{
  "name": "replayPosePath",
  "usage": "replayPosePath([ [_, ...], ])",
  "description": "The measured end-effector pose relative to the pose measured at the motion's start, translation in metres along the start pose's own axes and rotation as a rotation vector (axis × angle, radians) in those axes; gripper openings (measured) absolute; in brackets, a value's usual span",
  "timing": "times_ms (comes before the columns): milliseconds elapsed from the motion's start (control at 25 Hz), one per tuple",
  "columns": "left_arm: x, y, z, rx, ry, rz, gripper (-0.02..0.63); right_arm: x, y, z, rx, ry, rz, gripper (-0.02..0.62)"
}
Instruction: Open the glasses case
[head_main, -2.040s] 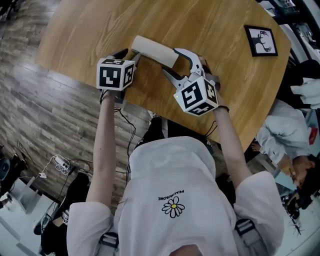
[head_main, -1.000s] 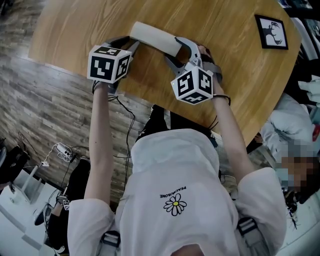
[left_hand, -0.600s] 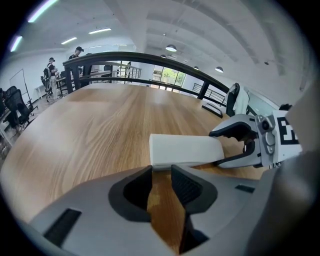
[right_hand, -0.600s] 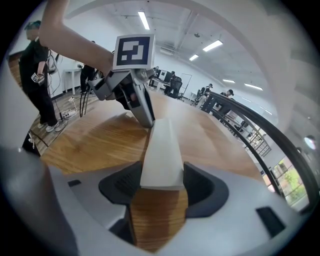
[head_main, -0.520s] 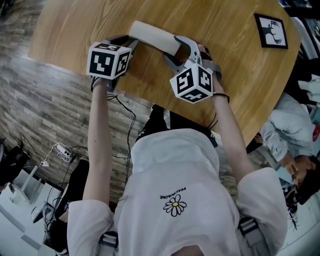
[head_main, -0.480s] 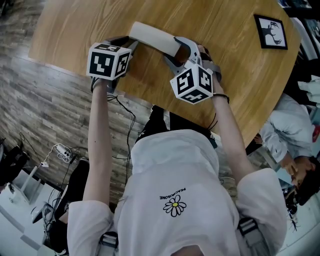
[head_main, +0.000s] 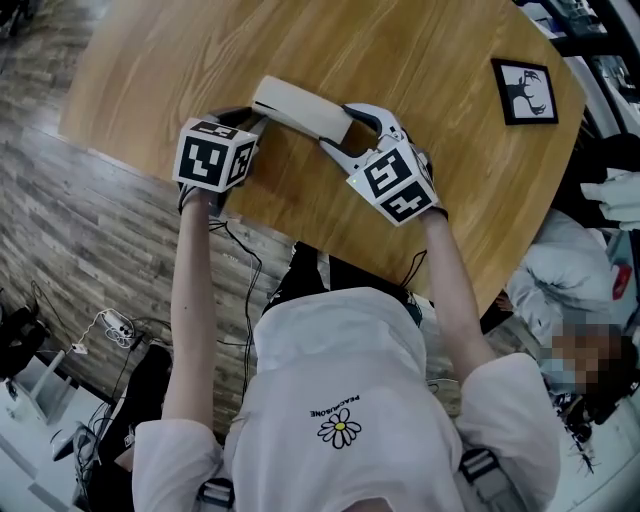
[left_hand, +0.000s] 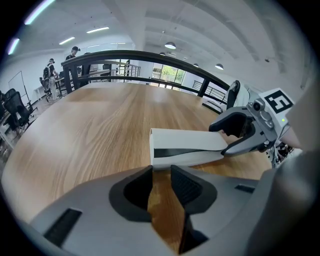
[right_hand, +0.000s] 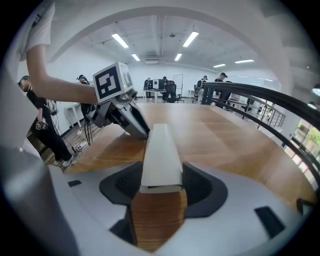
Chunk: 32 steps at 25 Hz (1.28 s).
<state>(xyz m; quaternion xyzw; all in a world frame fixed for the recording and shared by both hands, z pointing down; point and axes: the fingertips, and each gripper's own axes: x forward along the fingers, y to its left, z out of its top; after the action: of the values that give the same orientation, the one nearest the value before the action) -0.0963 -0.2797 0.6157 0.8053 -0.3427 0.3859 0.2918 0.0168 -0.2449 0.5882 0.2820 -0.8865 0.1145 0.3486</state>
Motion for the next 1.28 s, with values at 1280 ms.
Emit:
replayPosePath([
  [1280,-0.009,0.003,0.015,-0.024,-0.089,0.063,0.14,-0.026,-0.056,0.026,-0.013,-0.072,-0.377,0.205],
])
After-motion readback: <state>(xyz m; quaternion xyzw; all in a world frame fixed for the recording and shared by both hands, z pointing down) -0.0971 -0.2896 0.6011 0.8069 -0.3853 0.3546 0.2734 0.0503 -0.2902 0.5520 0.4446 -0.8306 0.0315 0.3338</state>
